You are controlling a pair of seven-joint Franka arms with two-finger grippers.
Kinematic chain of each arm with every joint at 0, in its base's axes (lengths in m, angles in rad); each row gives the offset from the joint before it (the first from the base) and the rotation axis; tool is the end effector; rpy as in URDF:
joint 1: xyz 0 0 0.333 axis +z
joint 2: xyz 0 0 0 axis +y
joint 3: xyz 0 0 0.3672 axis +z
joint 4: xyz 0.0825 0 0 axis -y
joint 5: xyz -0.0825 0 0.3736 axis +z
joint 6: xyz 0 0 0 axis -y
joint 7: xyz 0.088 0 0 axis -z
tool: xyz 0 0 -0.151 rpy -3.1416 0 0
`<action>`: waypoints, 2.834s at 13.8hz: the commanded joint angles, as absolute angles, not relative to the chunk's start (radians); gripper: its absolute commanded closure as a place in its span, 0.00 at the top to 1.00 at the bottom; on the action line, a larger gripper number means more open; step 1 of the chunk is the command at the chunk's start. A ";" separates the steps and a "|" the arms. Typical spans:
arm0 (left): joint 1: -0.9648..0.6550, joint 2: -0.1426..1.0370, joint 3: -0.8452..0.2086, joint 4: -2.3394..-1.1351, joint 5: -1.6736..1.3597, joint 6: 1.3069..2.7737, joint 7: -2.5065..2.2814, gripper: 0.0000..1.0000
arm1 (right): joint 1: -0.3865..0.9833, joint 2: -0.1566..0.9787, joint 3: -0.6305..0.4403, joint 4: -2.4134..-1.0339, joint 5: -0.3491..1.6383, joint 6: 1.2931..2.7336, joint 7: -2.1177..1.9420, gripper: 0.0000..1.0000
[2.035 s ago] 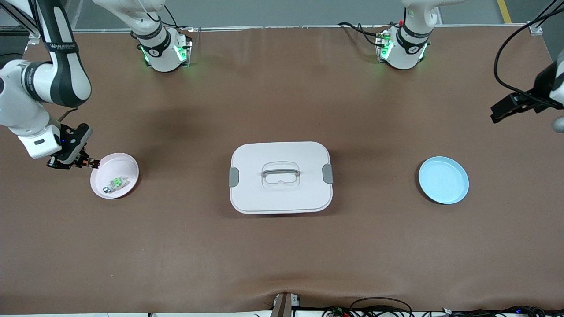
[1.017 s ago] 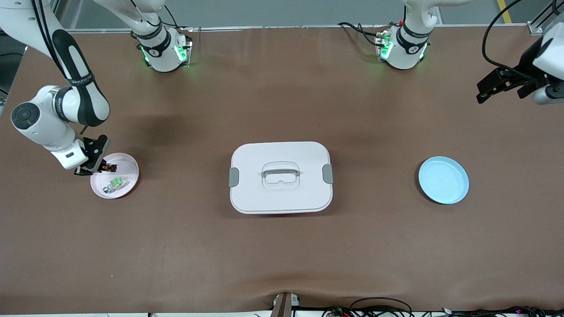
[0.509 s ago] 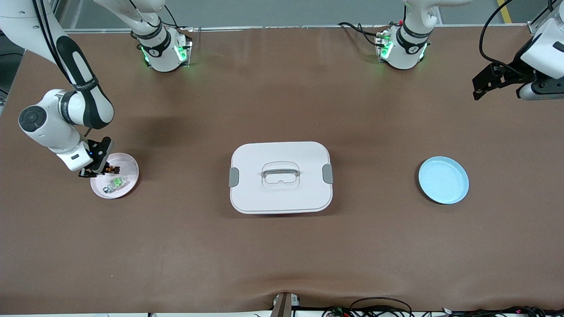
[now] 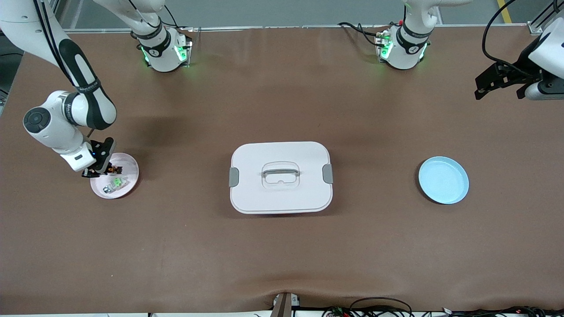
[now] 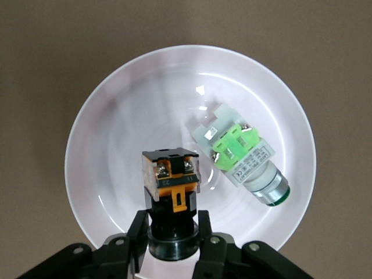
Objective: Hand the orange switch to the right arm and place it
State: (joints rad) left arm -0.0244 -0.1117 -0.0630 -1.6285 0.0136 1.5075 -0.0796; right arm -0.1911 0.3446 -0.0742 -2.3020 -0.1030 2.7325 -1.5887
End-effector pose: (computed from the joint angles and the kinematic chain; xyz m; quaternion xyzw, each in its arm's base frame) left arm 0.4944 -0.0433 0.6578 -0.9999 0.0033 0.0039 0.0107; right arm 0.5335 -0.1432 0.2187 0.7567 0.6514 -0.0022 0.0552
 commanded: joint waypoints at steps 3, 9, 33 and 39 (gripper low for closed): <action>-0.018 -0.124 -0.060 -1.635 -0.002 1.506 -0.058 1.00 | -0.215 0.336 -0.057 -2.316 -0.112 2.747 -1.600 0.58; -0.020 -0.117 -0.060 -1.634 -0.002 1.506 -0.060 1.00 | -0.213 0.333 -0.057 -2.315 -0.110 2.747 -1.600 1.00; -0.020 -0.114 -0.058 -1.635 0.002 1.508 -0.072 1.00 | -0.184 0.109 -0.052 -2.264 -0.121 2.453 -0.550 1.00; -0.018 -0.115 -0.058 -1.637 0.011 1.502 -0.074 1.00 | -0.167 0.104 -0.043 -2.223 -0.117 2.395 -0.077 1.00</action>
